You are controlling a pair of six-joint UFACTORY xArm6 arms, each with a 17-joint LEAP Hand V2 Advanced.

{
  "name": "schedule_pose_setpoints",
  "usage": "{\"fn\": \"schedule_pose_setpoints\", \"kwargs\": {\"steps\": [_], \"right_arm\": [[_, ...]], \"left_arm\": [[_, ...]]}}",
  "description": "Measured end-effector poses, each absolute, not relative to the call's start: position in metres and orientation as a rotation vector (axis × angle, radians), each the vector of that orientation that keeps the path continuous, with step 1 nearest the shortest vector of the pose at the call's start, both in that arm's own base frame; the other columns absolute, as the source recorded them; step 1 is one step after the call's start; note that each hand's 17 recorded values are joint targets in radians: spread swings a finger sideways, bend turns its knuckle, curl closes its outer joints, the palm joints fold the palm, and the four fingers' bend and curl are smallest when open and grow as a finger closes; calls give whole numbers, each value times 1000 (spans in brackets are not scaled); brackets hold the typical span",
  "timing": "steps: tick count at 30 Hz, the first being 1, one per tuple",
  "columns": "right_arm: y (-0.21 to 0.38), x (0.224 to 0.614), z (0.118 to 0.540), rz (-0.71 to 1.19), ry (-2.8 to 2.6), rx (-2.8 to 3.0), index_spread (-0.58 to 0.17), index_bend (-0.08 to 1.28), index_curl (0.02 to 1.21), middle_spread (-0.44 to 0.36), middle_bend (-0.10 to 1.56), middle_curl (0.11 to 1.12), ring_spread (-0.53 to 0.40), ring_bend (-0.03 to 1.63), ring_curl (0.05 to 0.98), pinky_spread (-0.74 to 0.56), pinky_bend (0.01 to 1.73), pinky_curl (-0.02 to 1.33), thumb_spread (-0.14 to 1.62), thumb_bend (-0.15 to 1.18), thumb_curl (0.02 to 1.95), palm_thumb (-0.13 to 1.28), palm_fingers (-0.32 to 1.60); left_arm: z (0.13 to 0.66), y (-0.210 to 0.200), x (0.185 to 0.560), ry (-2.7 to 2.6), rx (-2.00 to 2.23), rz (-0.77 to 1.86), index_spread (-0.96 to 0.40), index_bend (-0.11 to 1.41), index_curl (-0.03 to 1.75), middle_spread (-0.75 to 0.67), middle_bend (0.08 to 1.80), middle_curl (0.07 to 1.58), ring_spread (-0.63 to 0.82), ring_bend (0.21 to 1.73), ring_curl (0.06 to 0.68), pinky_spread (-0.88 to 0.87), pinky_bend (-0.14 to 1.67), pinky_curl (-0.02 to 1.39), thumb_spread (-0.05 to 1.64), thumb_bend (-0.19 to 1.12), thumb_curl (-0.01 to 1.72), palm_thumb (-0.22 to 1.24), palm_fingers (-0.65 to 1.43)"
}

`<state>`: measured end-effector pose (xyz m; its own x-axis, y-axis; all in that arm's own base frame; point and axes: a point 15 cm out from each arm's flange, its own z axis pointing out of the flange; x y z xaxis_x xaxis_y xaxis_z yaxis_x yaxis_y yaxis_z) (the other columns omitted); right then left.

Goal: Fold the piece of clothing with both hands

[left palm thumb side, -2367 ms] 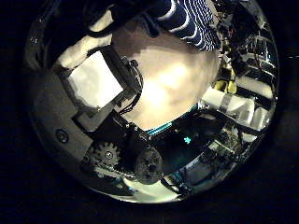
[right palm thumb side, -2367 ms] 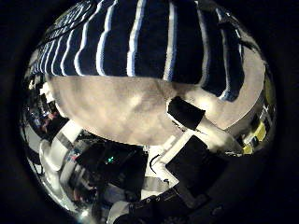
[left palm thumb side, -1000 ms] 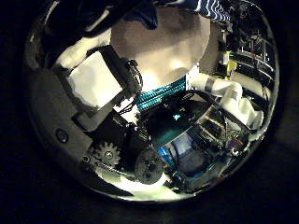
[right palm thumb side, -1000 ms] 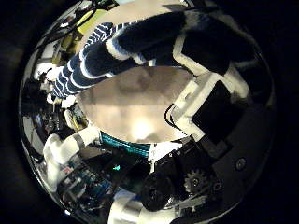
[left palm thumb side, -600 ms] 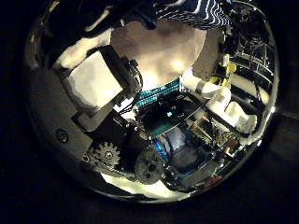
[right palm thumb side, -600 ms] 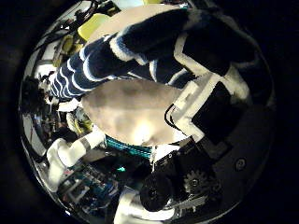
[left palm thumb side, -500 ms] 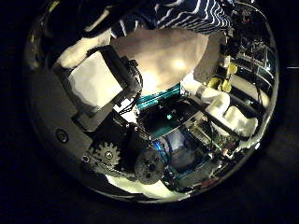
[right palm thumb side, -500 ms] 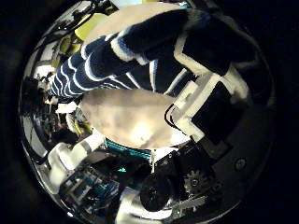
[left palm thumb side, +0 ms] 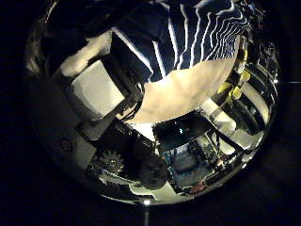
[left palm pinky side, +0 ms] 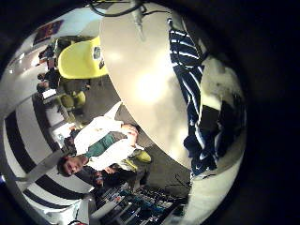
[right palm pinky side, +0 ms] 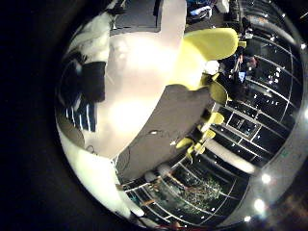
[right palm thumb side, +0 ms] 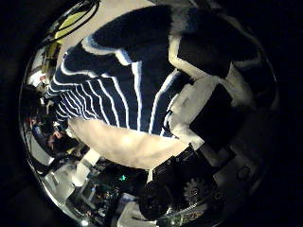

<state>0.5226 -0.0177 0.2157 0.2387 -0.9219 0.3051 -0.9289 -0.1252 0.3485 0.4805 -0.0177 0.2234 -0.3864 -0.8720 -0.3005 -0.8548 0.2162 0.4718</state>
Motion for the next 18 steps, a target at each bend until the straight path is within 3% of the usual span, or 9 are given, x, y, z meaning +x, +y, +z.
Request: {"fn": "schedule_pose_setpoints", "kwargs": {"steps": [1, 4, 7, 9, 10, 11, 12, 14, 18], "right_arm": [[-20, 524, 208, 11, -1690, 2049, -341, 971, 978, -189, 1316, 914, -255, 1445, 837, -194, 1355, 931, 1313, -25, 485, 761, 758], [-29, 532, 198, 12, -1714, 2047, -367, 648, 895, -220, 1239, 867, -258, 1464, 800, -255, 1363, 900, 1315, -25, 458, 715, 579], [-29, 546, 200, 55, -1751, 2084, -407, 400, 792, -254, 1102, 802, -267, 1445, 741, -341, 1337, 836, 1318, -17, 436, 688, 459], [-31, 554, 209, 93, -1783, 2104, -415, 321, 761, -269, 1040, 777, -272, 1441, 725, -376, 1336, 820, 1316, -21, 427, 670, 411], [-31, 555, 214, 103, -1795, 2108, -429, 376, 762, -264, 602, 648, -278, 1513, 732, -400, 1407, 822, 1315, -20, 424, 663, 187], [-33, 556, 218, 107, -1808, 2109, -425, 355, 742, -257, 571, 644, -276, 1458, 712, -384, 1346, 808, 1311, -24, 416, 645, 79], [-34, 556, 223, 109, -1821, 2110, -431, 345, 719, -258, 524, 608, -277, 1441, 698, -387, 1332, 792, 1310, -21, 413, 640, 101], [-42, 555, 235, 111, -1868, 2107, -434, 291, 642, -261, 606, 590, -216, 1214, 614, -210, 1112, 739, 1286, -38, 395, 582, -49], [-66, 551, 261, 88, -1993, 2099, -436, 252, 567, -222, 514, 525, -92, 1015, 522, 42, 990, 661, 1238, -36, 373, 513, -67]], "left_arm": [[221, -15, 486, -2421, 1729, -904, -601, 158, 1353, -666, 824, 1083, -468, 1366, 527, -602, 1186, 766, 1068, -32, 451, 722, 654], [217, -7, 498, -2399, 1760, -869, -571, 153, 1309, -631, 720, 1049, -471, 1353, 522, -604, 1162, 770, 1070, -37, 440, 669, 496], [221, -1, 510, -2388, 1804, -814, -538, 147, 1263, -608, 690, 1029, -465, 1354, 515, -610, 1152, 768, 1076, -32, 430, 641, 474], [224, 5, 515, -2377, 1835, -779, -510, 138, 1226, -577, 626, 1011, -461, 1364, 522, -606, 1151, 777, 1077, -42, 418, 599, 394], [226, 8, 517, -2379, 1849, -767, -494, 134, 1204, -558, 610, 1009, -456, 1363, 527, -602, 1152, 784, 1077, -43, 411, 575, 356], [228, 9, 521, -2385, 1865, -743, -476, 132, 1181, -541, 591, 1003, -448, 1358, 527, -597, 1151, 789, 1078, -45, 403, 551, 324], [232, 12, 526, -2396, 1889, -720, -454, 129, 1154, -515, 555, 990, -443, 1355, 528, -591, 1154, 796, 1083, -44, 394, 530, 276], [245, 19, 532, -2398, 1949, -656, -409, 129, 1099, -453, 464, 959, -425, 1357, 529, -574, 1148, 804, 1085, -39, 382, 503, 192], [270, 28, 531, -2363, 2029, -544, -295, 149, 979, -290, 341, 884, -361, 1288, 514, -522, 1087, 802, 1087, -33, 357, 459, 54]]}}
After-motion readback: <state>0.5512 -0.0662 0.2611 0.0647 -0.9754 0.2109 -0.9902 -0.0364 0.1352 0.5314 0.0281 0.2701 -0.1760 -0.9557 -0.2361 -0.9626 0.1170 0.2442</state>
